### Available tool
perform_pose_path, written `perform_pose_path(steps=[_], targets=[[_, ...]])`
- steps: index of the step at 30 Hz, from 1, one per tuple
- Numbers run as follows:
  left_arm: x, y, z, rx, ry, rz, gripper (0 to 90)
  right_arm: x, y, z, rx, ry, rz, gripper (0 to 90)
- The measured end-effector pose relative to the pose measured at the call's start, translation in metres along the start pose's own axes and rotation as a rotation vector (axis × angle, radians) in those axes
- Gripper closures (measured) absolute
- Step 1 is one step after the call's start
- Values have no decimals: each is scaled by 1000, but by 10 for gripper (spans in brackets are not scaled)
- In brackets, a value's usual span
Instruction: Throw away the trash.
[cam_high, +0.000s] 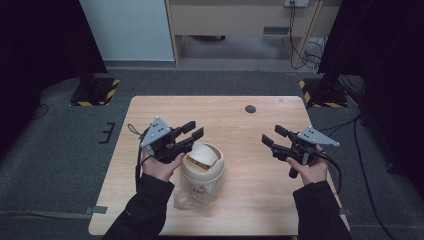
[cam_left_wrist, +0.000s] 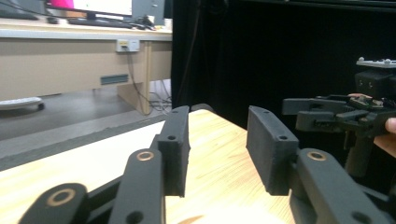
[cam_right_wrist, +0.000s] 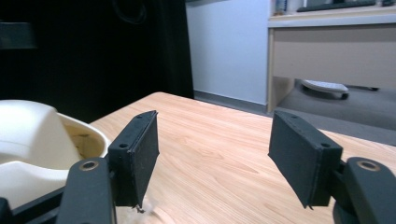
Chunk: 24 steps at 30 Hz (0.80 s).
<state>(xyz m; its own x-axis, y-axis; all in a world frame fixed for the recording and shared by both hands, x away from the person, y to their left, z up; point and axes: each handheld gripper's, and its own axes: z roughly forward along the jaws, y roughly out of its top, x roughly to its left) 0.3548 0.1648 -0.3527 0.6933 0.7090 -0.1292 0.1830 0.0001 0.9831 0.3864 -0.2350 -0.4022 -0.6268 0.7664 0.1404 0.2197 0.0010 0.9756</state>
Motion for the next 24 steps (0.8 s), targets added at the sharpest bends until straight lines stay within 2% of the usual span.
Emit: perform_pose_path(steps=[2,3,4,5,6,8,9,11,12,13,14,15,16,17,20,23,24], targets=[[3,-2,-6,2,11,-1,535,-2,-1,-1,4,-8,2,321],[11,-8,-17,4,31,1,506,-7,-3,-3,14,-23,6,309],[11,-8,-17,4,31,1,491,-9,-5,-3,20,-32,4,304],[20,-15,-29,22,49,3,485,-11,-6,-3,26,-40,5,301],[20,-15,-29,22,49,3,470,-11,-6,-3,26,-40,5,301],[28,-25,-40,43,74,-2,458,-14,-10,-4,37,-51,14,290],[36,-36,-50,73,97,-7,438,-17,-13,-3,47,-60,25,284],[43,-50,-58,104,120,-20,409,-20,-16,-3,57,-70,27,273],[43,-50,-58,104,120,-20,394,-21,-18,-2,63,-74,32,269],[49,-64,-64,148,147,-19,379,-22,-19,-2,69,-79,34,266],[49,-64,-64,148,147,-19,363,-22,-19,-2,69,-79,34,266],[54,-80,-69,194,179,-27,346,-25,-23,-2,81,-88,46,259],[54,-80,-69,194,179,-27,328,-25,-23,-2,81,-88,46,259],[60,-95,-72,245,203,-40,312,-28,-26,-2,95,-97,56,248],[69,-117,-75,322,238,-41,247,-33,-32,-1,120,-110,71,231],[80,-134,-77,399,265,-56,213,-39,-41,0,160,-127,78,202],[80,-134,-77,399,265,-56,197,-39,-41,0,160,-127,78,202]])
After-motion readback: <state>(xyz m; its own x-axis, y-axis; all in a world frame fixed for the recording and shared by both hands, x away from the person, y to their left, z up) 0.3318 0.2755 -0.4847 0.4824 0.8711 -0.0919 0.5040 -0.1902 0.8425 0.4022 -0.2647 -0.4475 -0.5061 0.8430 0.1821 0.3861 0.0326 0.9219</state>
